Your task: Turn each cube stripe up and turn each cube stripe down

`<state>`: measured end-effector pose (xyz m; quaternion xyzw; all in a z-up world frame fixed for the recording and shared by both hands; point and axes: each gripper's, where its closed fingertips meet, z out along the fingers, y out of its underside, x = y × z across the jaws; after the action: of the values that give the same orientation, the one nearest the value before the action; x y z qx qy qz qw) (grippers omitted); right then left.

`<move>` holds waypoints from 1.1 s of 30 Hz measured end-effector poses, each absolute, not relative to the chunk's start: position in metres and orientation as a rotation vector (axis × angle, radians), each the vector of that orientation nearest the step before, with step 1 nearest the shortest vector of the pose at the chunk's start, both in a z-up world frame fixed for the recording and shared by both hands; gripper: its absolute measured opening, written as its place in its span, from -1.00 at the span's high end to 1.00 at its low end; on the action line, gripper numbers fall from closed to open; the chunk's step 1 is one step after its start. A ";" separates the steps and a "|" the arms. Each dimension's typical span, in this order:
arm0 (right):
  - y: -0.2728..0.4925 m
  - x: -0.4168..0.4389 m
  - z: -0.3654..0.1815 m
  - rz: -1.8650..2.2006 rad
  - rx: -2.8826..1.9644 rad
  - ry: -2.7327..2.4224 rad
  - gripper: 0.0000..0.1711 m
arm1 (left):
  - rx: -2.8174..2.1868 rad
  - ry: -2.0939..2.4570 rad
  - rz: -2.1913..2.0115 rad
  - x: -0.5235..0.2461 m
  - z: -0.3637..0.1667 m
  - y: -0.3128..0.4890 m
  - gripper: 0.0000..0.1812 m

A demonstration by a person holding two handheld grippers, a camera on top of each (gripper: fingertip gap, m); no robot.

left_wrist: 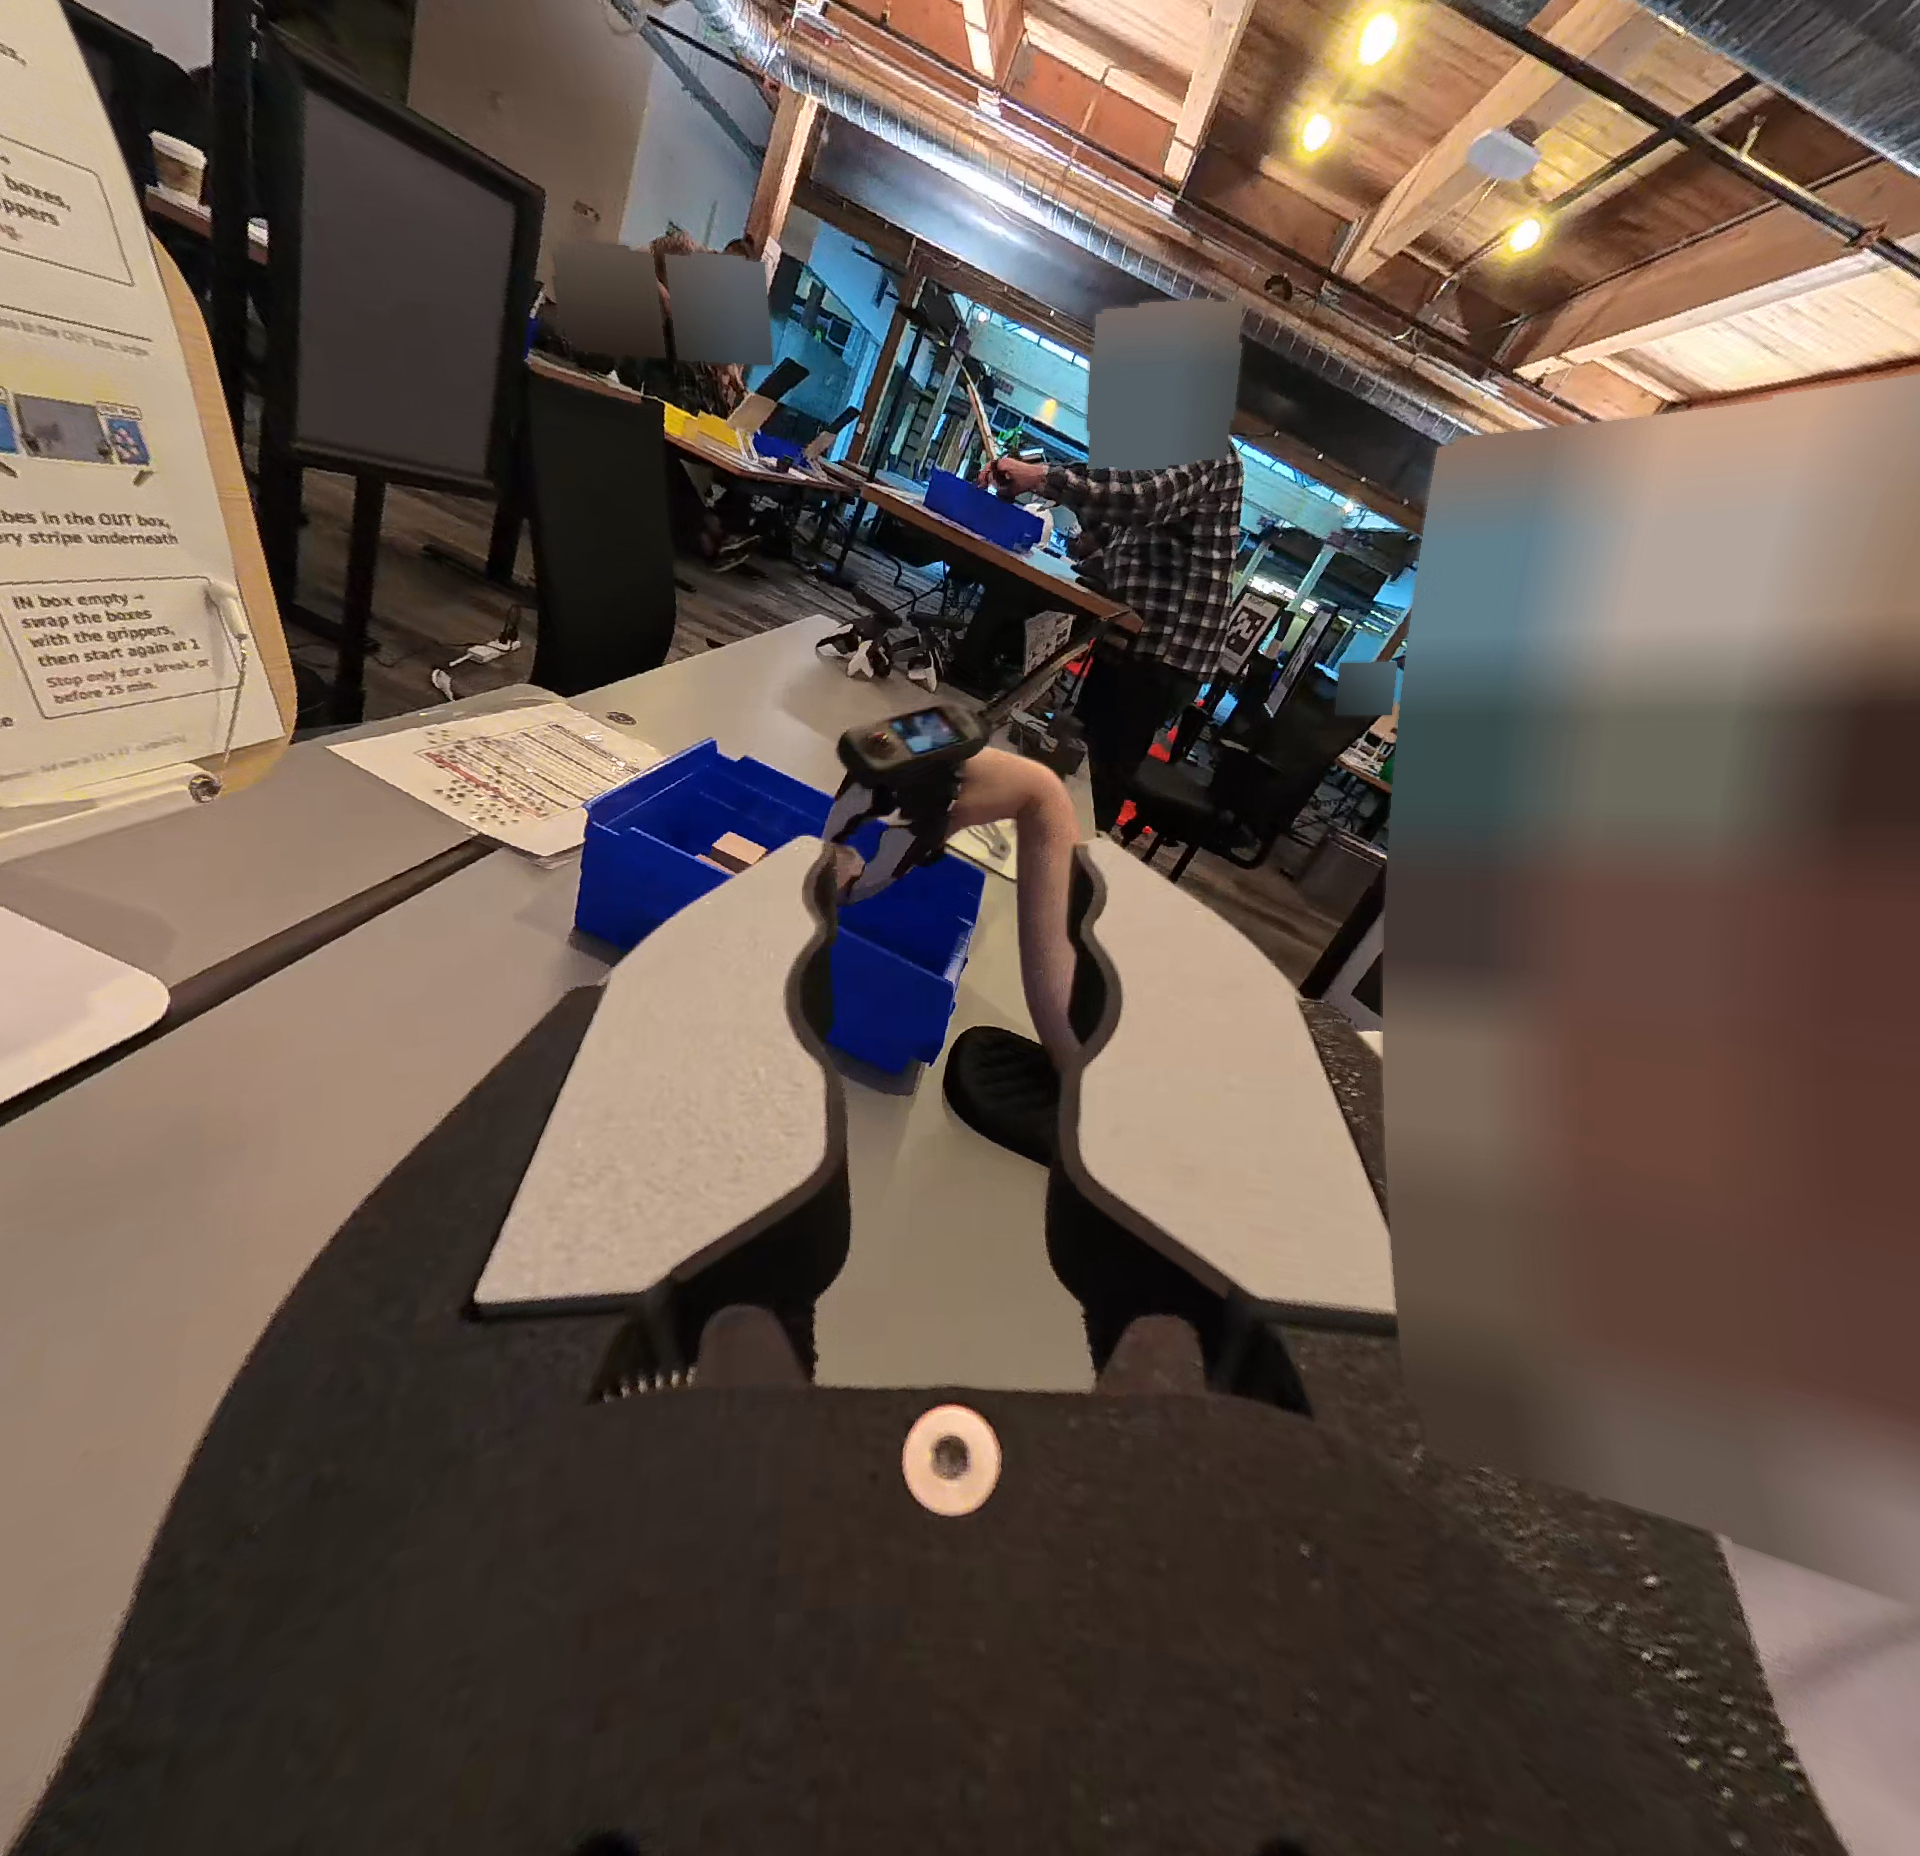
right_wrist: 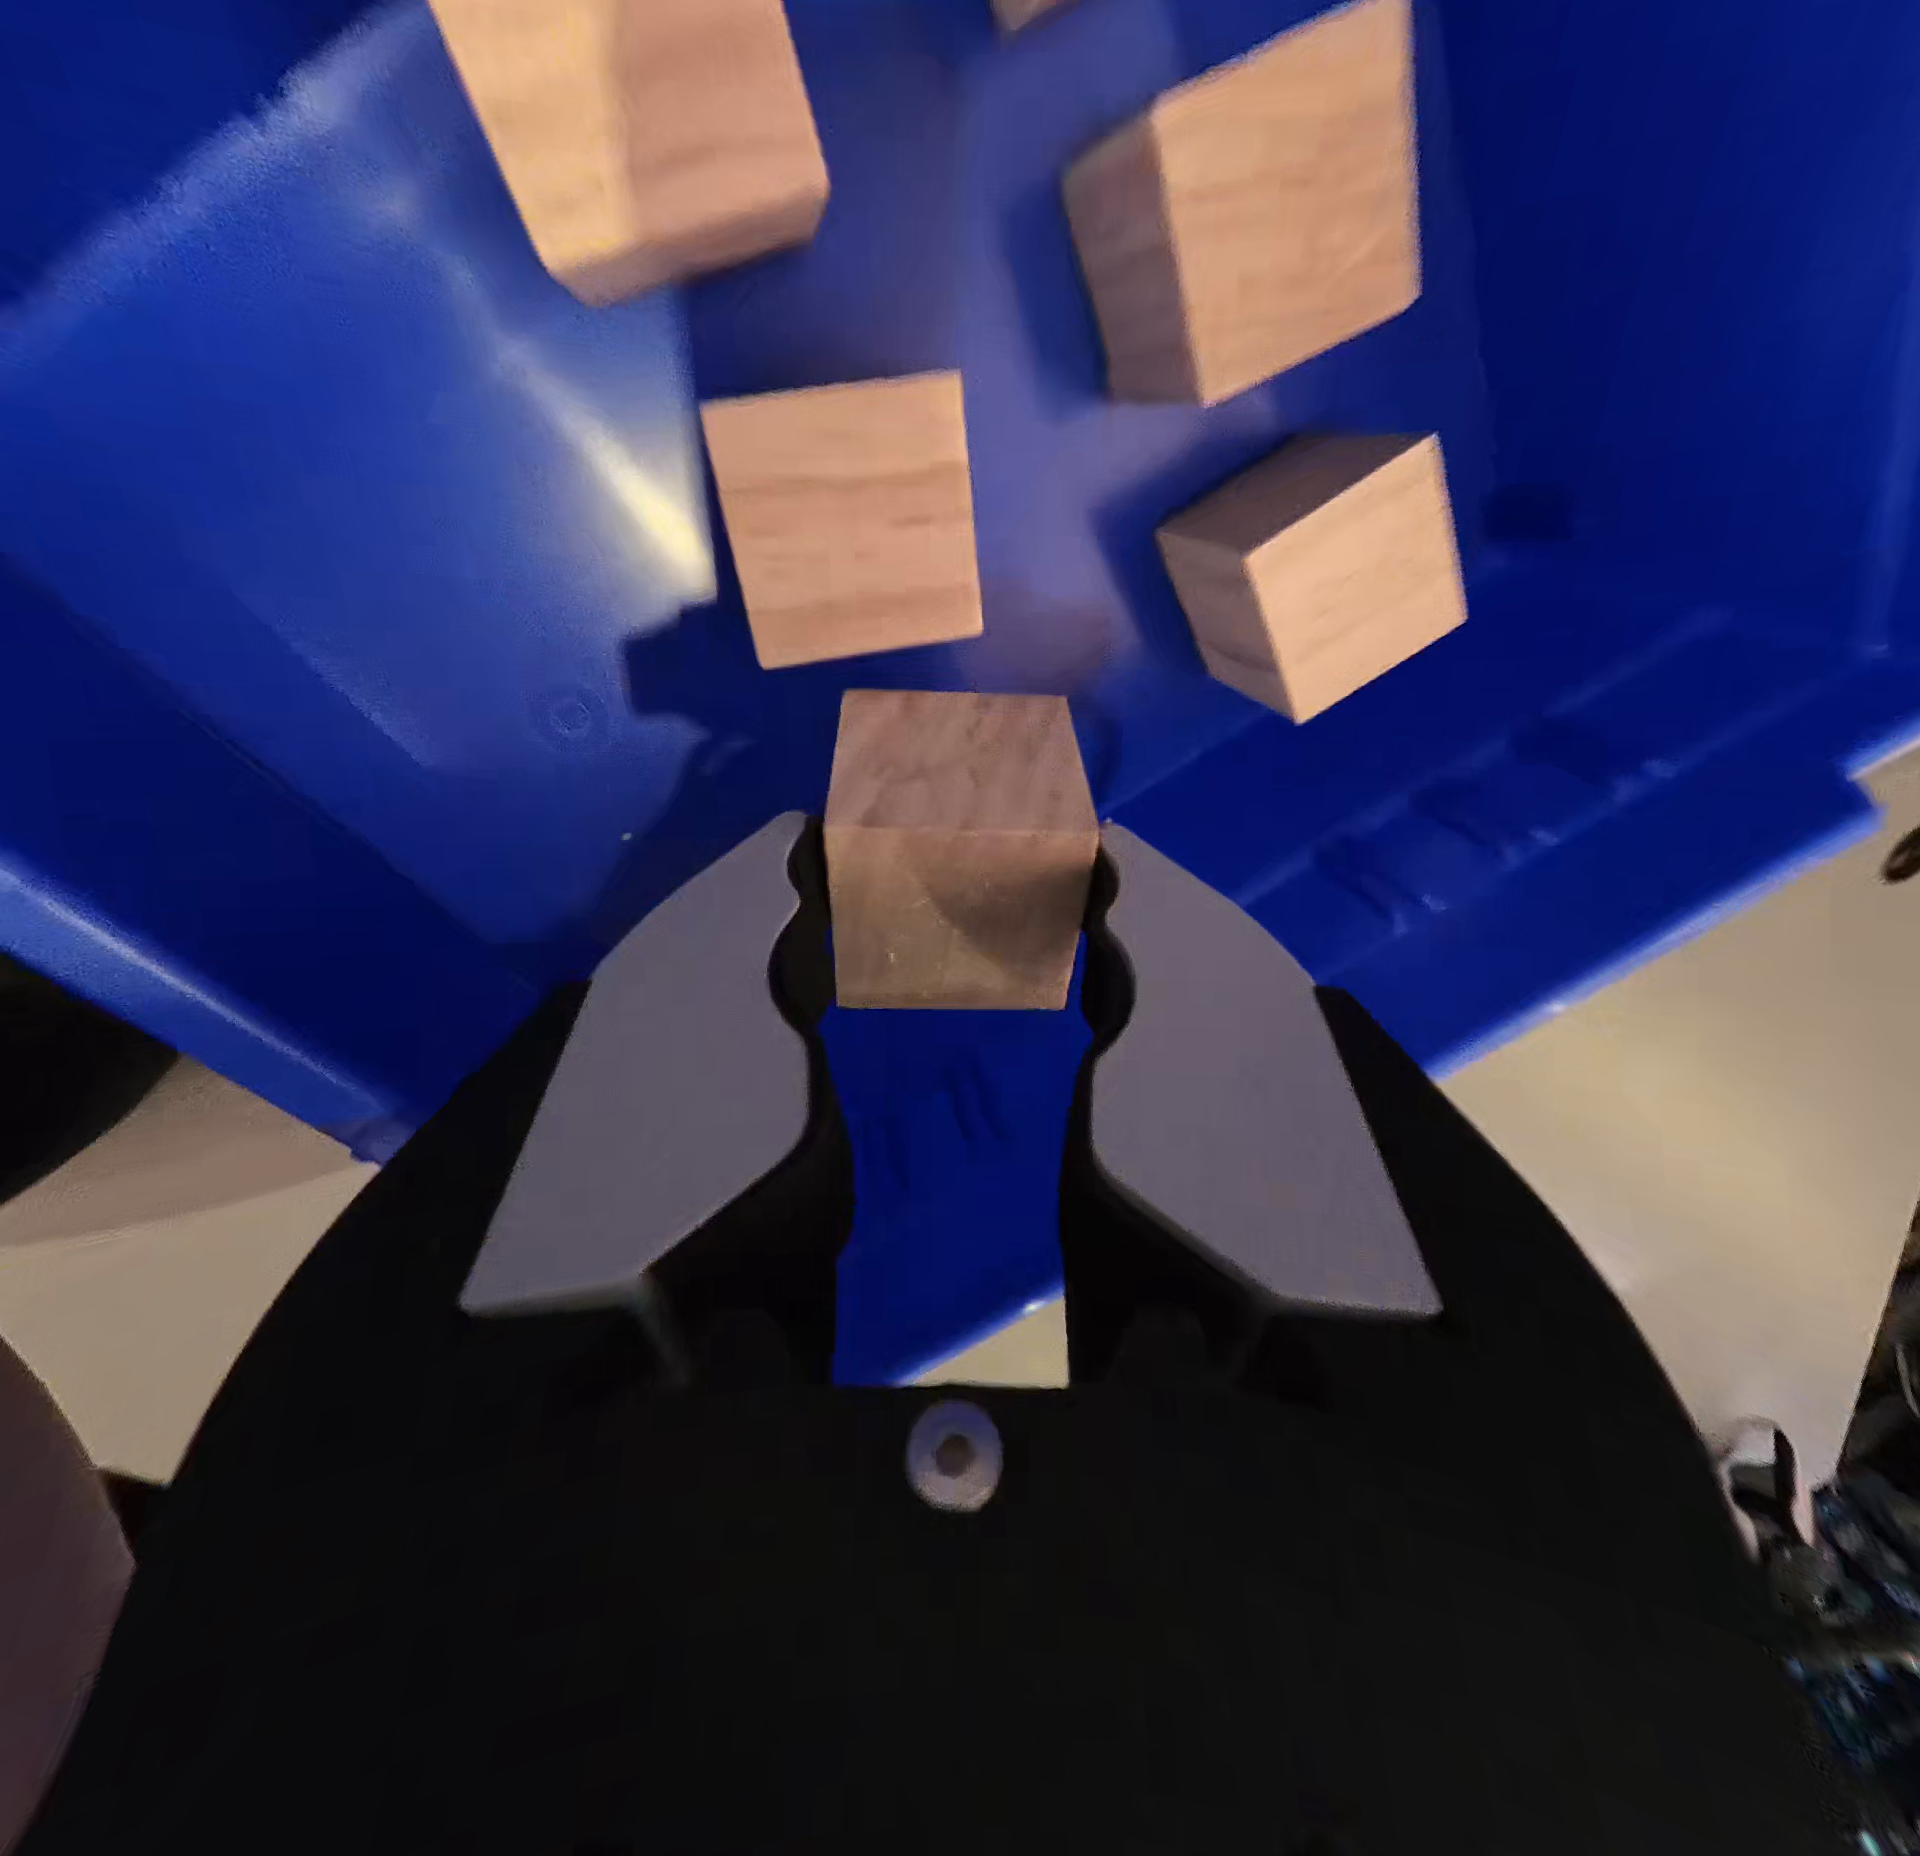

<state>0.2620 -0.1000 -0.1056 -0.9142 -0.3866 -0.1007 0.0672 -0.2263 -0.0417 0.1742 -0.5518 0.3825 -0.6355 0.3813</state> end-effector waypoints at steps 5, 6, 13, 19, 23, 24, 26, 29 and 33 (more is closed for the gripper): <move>-0.099 0.271 -0.122 -0.323 -2.825 -1.189 0.46 | -1.399 0.999 -1.647 -0.226 0.175 -0.046 0.55; -0.100 0.271 -0.124 -0.327 -2.841 -1.189 0.46 | -1.404 1.008 -1.650 -0.225 0.174 -0.048 0.55; -0.091 0.275 -0.136 -0.335 -2.862 -1.208 0.46 | -1.451 1.070 -1.653 -0.216 0.164 -0.054 0.55; -0.088 0.270 -0.142 -0.240 -2.856 -1.139 0.39 | -1.495 1.101 -1.661 -0.210 0.155 -0.054 0.55; -0.080 0.275 -0.108 -0.426 -2.747 -1.107 0.35 | -1.504 1.113 -1.661 -0.218 0.158 -0.056 0.54; -0.077 0.271 -0.091 -0.463 -2.664 -1.092 0.36 | -1.496 1.107 -1.645 -0.224 0.161 -0.055 0.54; -0.068 0.270 -0.050 -0.581 -2.487 -1.013 0.37 | -1.490 1.077 -1.570 -0.242 0.169 -0.050 0.54; -0.067 0.295 -0.003 -0.707 -2.366 -0.682 0.40 | -1.607 0.942 -1.234 -0.286 0.163 -0.014 0.51; -0.077 0.344 -0.022 -0.673 -2.529 -0.276 0.37 | -1.755 0.603 -0.660 -0.379 0.132 0.062 0.24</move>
<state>0.3444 -0.0766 -0.0224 -0.9299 -0.1016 -0.2474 0.2523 -0.3794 0.0617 0.1321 -0.7423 0.2550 -0.2791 0.5532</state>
